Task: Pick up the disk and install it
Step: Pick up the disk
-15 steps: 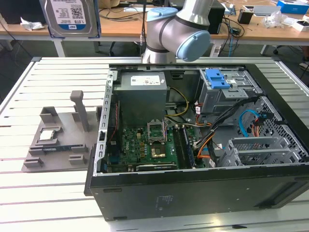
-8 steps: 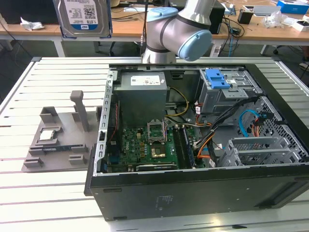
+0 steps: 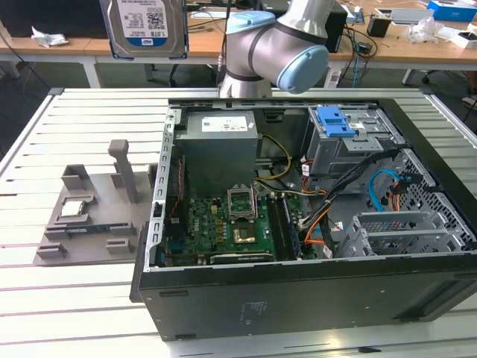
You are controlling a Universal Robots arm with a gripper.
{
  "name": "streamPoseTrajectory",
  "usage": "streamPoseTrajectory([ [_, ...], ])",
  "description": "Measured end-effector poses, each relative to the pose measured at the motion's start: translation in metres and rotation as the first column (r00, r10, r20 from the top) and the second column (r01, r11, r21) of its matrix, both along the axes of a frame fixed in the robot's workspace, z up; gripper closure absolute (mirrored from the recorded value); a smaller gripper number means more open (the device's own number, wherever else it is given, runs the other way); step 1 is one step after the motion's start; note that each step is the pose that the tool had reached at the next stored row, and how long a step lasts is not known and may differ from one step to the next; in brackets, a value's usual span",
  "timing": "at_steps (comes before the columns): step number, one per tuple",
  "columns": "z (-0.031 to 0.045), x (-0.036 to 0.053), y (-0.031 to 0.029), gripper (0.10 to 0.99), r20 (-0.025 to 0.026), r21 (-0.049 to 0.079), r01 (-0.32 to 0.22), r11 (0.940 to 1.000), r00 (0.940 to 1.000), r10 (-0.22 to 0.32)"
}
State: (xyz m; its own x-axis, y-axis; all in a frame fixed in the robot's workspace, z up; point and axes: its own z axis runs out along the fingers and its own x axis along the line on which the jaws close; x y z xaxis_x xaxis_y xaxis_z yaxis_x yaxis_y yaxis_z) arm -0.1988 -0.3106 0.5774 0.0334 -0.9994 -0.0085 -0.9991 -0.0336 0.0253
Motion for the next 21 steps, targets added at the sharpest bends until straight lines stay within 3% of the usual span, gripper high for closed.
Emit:
streamPoseTrajectory([
  [16, 0.0, 0.0447, 0.0, 0.722, -0.0006, 0.0, 0.0, 1.0, 1.0, 0.0],
  [21, 0.0, 0.0644, 0.0, 0.722, -0.001, 0.0, 0.0, 1.0, 1.0, 0.0],
])
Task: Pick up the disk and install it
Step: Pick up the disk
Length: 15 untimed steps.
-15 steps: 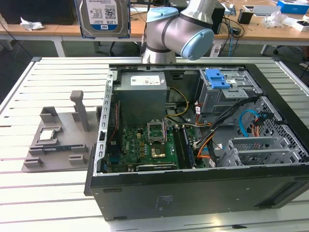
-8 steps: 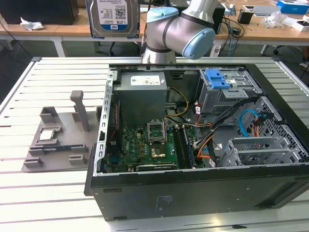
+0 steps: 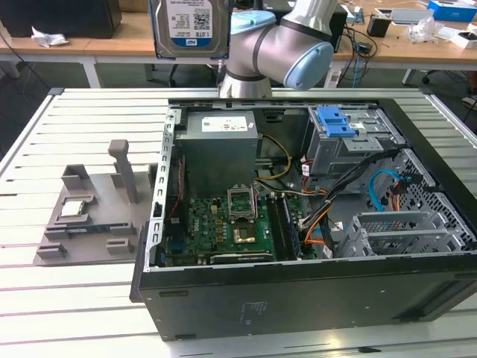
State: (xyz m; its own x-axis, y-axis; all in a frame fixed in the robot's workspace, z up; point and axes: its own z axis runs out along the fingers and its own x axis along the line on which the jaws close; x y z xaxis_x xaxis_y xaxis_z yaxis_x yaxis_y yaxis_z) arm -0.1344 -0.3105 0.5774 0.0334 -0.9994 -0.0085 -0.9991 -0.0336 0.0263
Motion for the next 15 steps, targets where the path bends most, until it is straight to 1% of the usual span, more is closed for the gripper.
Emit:
streamPoseTrajectory([
  [6, 0.0, 0.0204, 0.0, 0.722, -0.0004, 0.0, 0.0, 1.0, 1.0, 0.0],
  [11, 0.0, 0.0341, 0.0, 0.722, -0.0006, 0.0, 0.0, 1.0, 1.0, 0.0],
  [12, 0.0, 0.0388, 0.0, 0.722, -0.0007, 0.0, 0.0, 1.0, 1.0, 0.0],
  [15, 0.0, 0.0469, 0.0, 0.722, -0.0009, 0.0, 0.0, 1.0, 1.0, 0.0],
])
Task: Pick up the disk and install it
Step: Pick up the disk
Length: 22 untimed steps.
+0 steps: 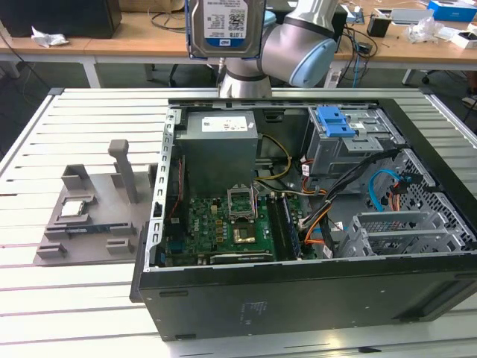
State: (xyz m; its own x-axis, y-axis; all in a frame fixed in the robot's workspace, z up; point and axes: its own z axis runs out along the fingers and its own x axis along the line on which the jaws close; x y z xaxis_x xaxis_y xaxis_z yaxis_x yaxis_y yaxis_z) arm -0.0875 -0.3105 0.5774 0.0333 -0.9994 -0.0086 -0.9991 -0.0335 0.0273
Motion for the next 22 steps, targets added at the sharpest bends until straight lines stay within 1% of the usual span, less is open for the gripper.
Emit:
streamPoseTrajectory([
  [2, 0.0, 0.0053, 0.0, 0.722, -0.0005, 0.0, 0.0, 1.0, 1.0, 0.0],
  [3, 0.0001, 0.0063, 0.0, 0.722, -0.0006, 0.0, 0.0, 1.0, 1.0, 0.0],
  [8, -0.0005, 0.0065, 0.0, 0.722, -0.0003, 0.0, 0.0, 1.0, 1.0, 0.0],
  [11, -0.0084, 0.0066, -0.0001, 0.722, -0.0005, 0.0, 0.0, 1.0, 1.0, 0.0],
  [15, -0.0161, 0.0068, -0.0002, 0.722, -0.0006, 0.0, 0.0, 1.0, 1.0, 0.0],
  [16, -0.0167, 0.0068, -0.0004, 0.722, -0.0005, 0.0, 0.0, 1.0, 1.0, 0.0],
  [18, -0.0168, 0.0068, -0.0024, 0.722, -0.0007, 0.0, 0.0, 1.0, 1.0, 0.0],
  [21, -0.0169, 0.0068, -0.0085, 0.722, -0.0007, 0.0, 0.0, 1.0, 1.0, 0.0],
  [22, -0.0169, 0.0068, -0.0116, 0.722, -0.0007, 0.0, 0.0, 1.0, 1.0, 0.0],
])
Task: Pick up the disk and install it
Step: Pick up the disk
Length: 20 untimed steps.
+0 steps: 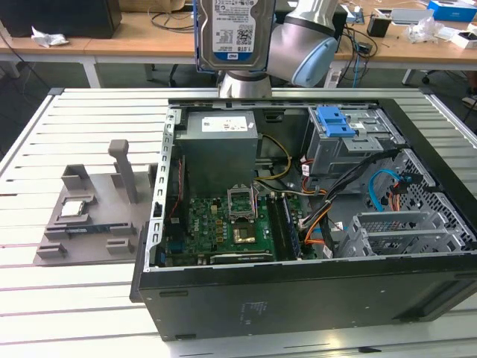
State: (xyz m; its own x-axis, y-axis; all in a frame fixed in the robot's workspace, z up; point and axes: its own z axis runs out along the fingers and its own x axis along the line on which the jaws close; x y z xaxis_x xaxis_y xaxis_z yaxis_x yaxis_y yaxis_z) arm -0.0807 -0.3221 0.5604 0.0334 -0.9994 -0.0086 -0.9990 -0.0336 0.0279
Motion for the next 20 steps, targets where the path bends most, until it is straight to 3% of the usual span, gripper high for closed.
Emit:
streamPoseTrajectory([
  [2, -0.0001, 0.0, -0.0053, 0.722, 0.0, 0.0, 0.0, 1.0, 1.0, 0.0],
  [10, -0.0003, 0.0, -0.0153, 0.722, 0.0, 0.0, 0.0, 1.0, 1.0, 0.0],
  [20, -0.0007, 0.0, -0.0332, 0.722, 0.0, 0.0, 0.0, 1.0, 1.0, 0.0],
])
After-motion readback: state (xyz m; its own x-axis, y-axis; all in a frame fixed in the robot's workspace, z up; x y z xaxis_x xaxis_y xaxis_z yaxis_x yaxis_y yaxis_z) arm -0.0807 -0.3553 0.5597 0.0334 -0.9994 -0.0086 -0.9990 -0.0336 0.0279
